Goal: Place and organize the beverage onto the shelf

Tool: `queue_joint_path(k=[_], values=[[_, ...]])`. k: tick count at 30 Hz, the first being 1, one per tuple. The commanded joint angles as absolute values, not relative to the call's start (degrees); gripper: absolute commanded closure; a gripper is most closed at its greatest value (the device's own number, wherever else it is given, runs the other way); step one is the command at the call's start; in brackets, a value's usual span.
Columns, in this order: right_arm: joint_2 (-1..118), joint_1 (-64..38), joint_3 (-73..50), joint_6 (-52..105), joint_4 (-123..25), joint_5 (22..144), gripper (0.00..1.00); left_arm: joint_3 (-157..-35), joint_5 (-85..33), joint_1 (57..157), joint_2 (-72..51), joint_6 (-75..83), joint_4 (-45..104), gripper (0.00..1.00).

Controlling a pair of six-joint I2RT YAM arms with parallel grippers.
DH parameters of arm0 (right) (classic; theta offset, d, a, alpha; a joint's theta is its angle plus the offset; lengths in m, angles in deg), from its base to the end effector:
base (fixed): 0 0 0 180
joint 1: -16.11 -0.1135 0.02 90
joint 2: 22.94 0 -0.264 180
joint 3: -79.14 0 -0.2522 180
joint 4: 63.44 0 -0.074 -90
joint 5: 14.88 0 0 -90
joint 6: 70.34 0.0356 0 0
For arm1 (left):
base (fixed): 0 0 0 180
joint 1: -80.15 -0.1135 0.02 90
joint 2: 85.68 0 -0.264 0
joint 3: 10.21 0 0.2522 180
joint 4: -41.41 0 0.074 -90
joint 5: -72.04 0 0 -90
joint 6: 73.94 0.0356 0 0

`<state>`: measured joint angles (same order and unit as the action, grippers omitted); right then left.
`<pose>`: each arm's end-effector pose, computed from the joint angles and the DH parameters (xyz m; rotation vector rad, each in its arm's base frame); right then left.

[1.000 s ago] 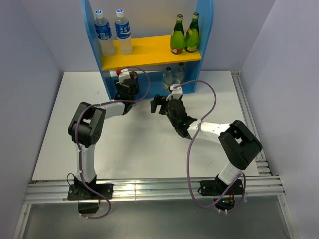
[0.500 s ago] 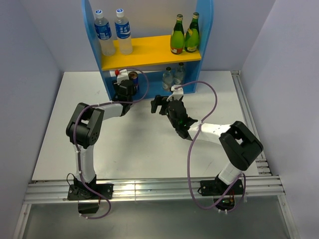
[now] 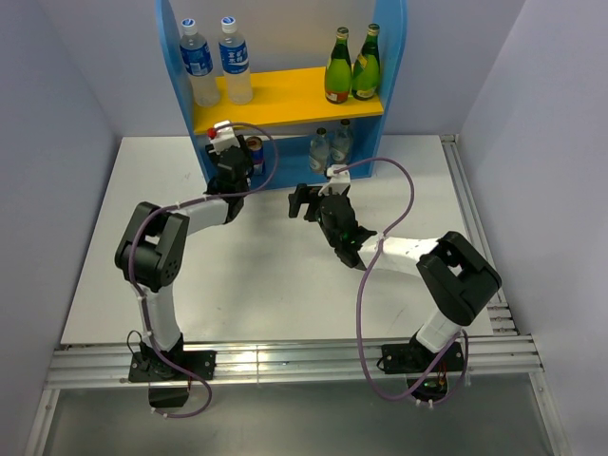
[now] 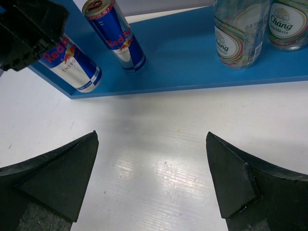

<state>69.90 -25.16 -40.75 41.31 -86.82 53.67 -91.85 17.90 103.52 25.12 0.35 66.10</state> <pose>0.2724 0.2217 0.2234 -0.0206 1.7469 0.4855 0.4090 -0.1540 0.2294 -0.3629 1.5932 -0.0069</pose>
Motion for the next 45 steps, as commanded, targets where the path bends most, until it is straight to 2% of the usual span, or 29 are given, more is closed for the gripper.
queue_joint_path(k=[1, 19, 28, 45], values=[[68.47, -25.55, -41.05, 41.55, -90.02, 52.01, 0.0, -96.48, 18.6, 103.26, 24.61, 2.17, 72.56, 1.0], [67.77, -25.46, -42.1, 41.11, -90.63, 50.6, 0.0, -104.39, 19.83, 102.65, 36.31, 2.26, 68.43, 0.99], [66.28, -25.55, -43.16, 41.46, -90.99, 51.12, 0.01, -95.26, 20.97, 103.52, 29.9, 3.05, 72.38, 1.0], [65.21, -25.81, -44.3, 41.37, -91.6, 51.12, 0.01, -96.66, 22.29, 103.7, 31.39, 5.51, 72.64, 1.0]])
